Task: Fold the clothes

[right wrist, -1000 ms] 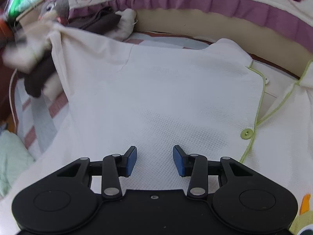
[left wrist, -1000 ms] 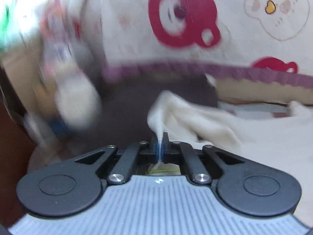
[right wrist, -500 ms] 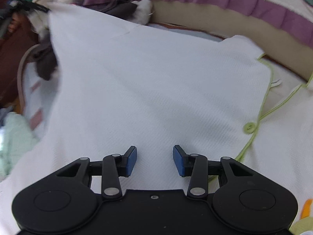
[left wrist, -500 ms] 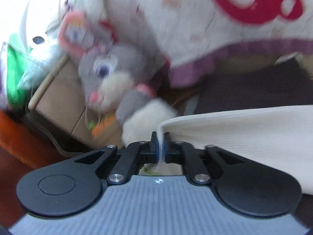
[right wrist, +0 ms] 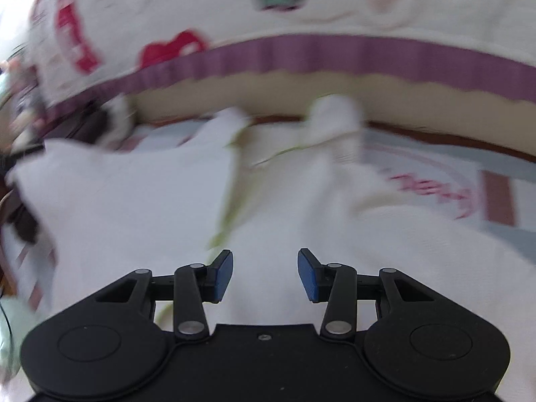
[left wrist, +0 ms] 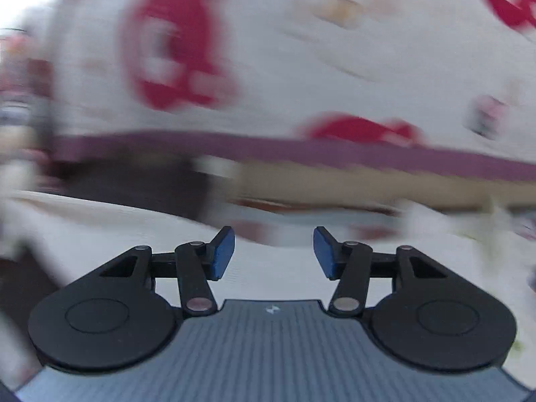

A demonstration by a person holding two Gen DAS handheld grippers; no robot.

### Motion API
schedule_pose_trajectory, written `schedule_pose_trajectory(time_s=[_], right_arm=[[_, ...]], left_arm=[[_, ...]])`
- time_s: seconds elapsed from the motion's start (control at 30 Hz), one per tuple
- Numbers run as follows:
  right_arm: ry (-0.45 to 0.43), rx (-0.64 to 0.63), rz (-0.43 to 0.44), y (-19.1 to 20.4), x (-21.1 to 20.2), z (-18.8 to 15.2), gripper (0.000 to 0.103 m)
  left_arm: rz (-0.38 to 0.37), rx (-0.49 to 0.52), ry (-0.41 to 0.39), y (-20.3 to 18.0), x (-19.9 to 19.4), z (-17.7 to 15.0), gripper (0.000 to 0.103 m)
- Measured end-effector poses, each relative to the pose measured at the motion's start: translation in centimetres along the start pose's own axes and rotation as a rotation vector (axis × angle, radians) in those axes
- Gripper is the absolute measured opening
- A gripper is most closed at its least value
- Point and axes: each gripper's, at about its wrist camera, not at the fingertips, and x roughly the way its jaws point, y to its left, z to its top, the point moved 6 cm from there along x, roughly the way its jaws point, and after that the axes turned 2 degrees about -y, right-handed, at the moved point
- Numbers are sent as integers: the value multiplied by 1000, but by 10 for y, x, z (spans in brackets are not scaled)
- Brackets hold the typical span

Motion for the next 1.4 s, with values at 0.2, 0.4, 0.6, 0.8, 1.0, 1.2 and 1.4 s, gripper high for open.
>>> schedule_pose_trajectory(time_s=[0.2, 0.4, 0.6, 0.8, 1.0, 1.2, 1.4], right_arm=[[-15, 117, -9, -48, 0, 33, 64], [-30, 234, -19, -95, 0, 66, 64], [-34, 424, 27, -112, 32, 77, 66], [-15, 506, 22, -118, 68, 77, 46], [-171, 106, 197, -50, 29, 122, 12], [-137, -356, -73, 12, 42, 126, 12], [-166, -304, 17, 16, 52, 125, 12]], left_arm=[[-179, 109, 79, -70, 92, 7, 60], [-228, -22, 216, -84, 170, 9, 60], [-347, -317, 345, -80, 210, 4, 63], [-361, -200, 331, -98, 218, -5, 7], [-360, -99, 38, -95, 159, 20, 6], [-296, -29, 44, -104, 162, 10, 16], [-453, -214, 15, -113, 128, 0, 52]])
